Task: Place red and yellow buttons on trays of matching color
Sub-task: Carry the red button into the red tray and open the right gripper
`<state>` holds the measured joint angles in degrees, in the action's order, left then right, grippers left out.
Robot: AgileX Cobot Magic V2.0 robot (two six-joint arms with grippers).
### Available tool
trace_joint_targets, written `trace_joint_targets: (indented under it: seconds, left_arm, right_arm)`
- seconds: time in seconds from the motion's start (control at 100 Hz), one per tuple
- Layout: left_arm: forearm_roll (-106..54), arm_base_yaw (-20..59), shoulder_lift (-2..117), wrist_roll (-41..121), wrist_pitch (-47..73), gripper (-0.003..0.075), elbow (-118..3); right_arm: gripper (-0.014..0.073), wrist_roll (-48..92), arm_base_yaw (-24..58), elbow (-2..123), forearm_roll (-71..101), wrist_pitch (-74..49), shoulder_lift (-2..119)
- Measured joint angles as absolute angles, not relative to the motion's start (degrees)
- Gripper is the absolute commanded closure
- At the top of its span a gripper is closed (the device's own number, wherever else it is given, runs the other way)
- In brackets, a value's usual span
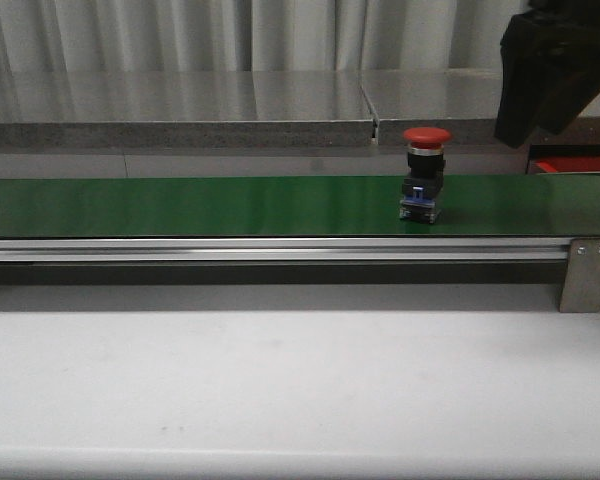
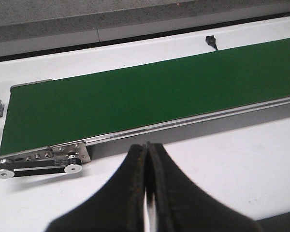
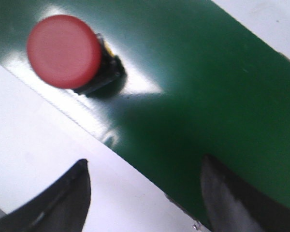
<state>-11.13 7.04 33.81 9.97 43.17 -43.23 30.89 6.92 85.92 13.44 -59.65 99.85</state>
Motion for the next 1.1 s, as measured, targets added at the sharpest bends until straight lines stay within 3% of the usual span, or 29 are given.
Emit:
trace_joint_targets:
  seconds: [0.46, 0.53, 0.7, 0.79, 1.1]
  left_arm:
    - [-11.1, 7.0, 33.8, 10.0, 43.2, 0.0741, -43.2]
    - [-11.1, 7.0, 33.8, 10.0, 43.2, 0.0741, -43.2]
    - [-11.1, 7.0, 33.8, 10.0, 43.2, 0.0741, -43.2]
    - [-11.1, 7.0, 33.8, 10.0, 43.2, 0.0741, -43.2]
    - [-11.1, 7.0, 33.8, 10.0, 43.2, 0.0741, -43.2]
  right_arm:
    - [0.0109, 38.0, 8.9, 86.5, 19.4, -53.7, 103.3]
    - [0.0162, 38.1, 8.9, 86.5, 19.8, -52.4, 103.9]
    - [0.043, 38.1, 8.9, 86.5, 20.1, -51.3, 105.3]
    - [0.0521, 38.2, 8.9, 86.6, 20.3, -51.0, 105.3]
    - [0.0553, 36.8, 6.5, 86.6, 20.5, -46.9, 103.8]
